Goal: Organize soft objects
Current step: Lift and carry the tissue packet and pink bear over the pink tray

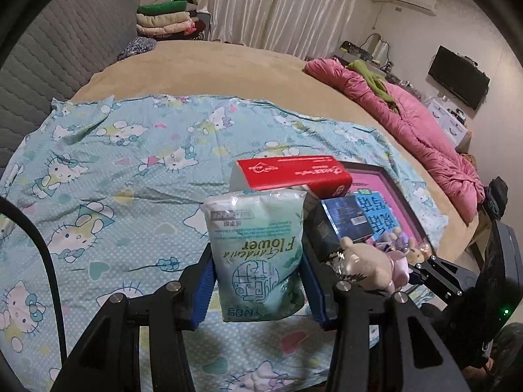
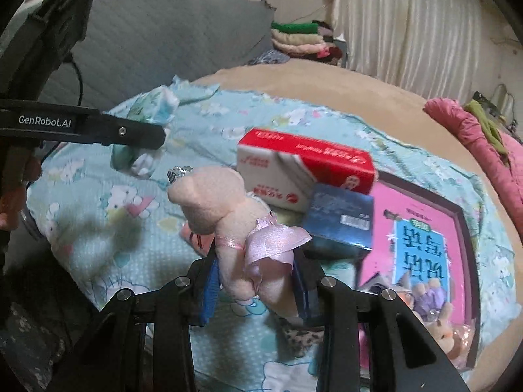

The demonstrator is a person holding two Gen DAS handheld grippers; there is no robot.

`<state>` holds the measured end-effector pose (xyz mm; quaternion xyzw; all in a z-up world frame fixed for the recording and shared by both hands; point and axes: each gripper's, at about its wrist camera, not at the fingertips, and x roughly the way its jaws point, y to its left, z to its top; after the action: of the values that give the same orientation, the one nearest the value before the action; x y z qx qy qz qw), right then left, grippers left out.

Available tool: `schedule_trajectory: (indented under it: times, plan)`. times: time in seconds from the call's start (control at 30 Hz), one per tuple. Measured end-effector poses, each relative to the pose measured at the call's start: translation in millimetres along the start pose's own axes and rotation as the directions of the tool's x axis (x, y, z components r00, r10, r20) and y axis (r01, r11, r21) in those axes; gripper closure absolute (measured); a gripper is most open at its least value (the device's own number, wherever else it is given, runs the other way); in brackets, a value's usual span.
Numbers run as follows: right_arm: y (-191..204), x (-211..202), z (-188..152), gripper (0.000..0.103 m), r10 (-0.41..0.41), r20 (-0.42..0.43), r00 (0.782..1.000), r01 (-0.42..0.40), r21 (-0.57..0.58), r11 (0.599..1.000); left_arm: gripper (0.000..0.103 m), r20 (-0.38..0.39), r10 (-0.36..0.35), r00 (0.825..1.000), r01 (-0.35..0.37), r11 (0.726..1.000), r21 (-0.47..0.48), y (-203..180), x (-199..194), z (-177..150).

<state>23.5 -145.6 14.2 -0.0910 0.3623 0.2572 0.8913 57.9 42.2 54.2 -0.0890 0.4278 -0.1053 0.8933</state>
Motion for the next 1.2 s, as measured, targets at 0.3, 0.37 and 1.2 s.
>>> schedule_trajectory:
  times: [0.3, 0.37, 1.2]
  plan:
    - [-20.7, -24.7, 5.0, 0.064, -0.047, 0.079, 0.996, 0.043, 0.054, 0.998, 0.054, 0.003, 0.058, 0.998, -0.058, 0.996, 0.060, -27.4, -5.4, -2.2]
    - [-25.6, -29.6, 4.7, 0.064, -0.056, 0.092, 0.994, 0.050, 0.064, 0.997, 0.054, -0.004, 0.046, 0.999, -0.046, 0.997, 0.059, -32.6, -5.2, -1.5]
    - [-128.9, -106.1, -26.9, 0.064, -0.265, 0.202, 0.943, 0.171, 0.387, 0.906, 0.054, -0.055, 0.030, 0.998, -0.014, 0.964, 0.267, -158.2, 11.0, -8.0]
